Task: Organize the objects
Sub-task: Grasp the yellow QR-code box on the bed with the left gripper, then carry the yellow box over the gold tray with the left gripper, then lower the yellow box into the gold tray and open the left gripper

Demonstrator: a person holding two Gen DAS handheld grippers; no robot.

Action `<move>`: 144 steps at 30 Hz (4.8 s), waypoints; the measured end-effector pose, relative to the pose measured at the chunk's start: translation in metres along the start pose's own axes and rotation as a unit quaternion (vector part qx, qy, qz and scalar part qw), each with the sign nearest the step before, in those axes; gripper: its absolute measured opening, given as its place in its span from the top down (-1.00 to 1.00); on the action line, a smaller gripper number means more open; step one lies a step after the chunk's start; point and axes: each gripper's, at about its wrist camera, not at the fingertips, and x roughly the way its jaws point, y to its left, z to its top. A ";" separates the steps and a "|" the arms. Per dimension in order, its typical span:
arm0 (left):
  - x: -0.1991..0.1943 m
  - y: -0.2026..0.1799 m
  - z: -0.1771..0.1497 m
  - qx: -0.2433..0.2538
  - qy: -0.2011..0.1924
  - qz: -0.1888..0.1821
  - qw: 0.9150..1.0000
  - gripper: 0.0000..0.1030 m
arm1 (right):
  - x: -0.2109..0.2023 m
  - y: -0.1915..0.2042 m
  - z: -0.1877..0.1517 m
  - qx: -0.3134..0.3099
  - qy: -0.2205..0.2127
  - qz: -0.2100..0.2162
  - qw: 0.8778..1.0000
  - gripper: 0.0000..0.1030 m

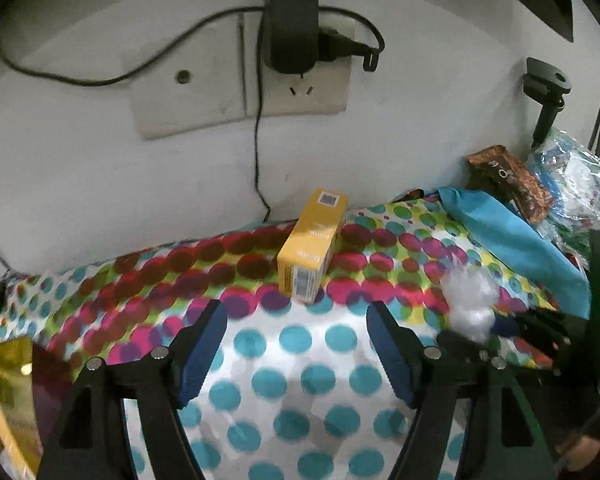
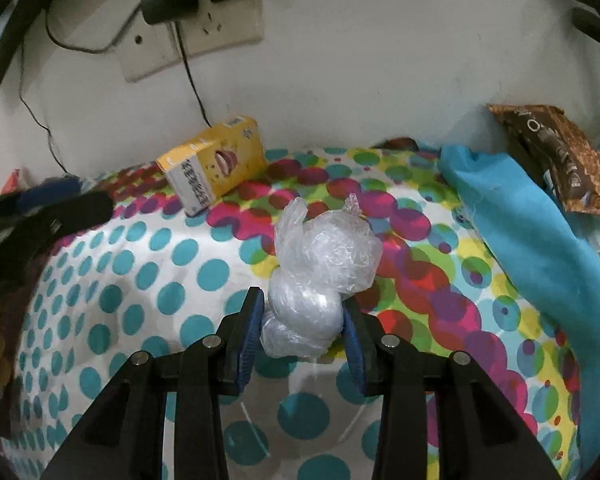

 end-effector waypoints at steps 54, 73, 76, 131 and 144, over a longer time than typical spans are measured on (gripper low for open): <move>-0.040 -0.015 -0.107 -0.087 0.005 0.086 0.992 0.43 | 0.004 0.018 -0.005 -0.054 0.006 -0.035 0.998 0.29; -0.079 -0.010 -0.138 -0.131 -0.031 0.109 0.985 0.43 | -0.047 0.058 -0.051 -0.076 -0.041 0.041 0.995 0.30; -0.078 -0.007 -0.139 -0.141 -0.027 0.109 0.984 0.43 | -0.050 0.071 -0.058 -0.095 -0.038 0.049 0.994 0.30; -0.238 0.128 -0.203 -0.182 -0.013 0.197 0.963 0.42 | -0.032 0.090 -0.067 -0.137 0.010 0.000 0.990 0.23; -0.204 0.135 -0.209 -0.184 0.017 0.179 0.966 0.42 | -0.033 0.089 -0.067 -0.137 0.010 0.000 0.991 0.23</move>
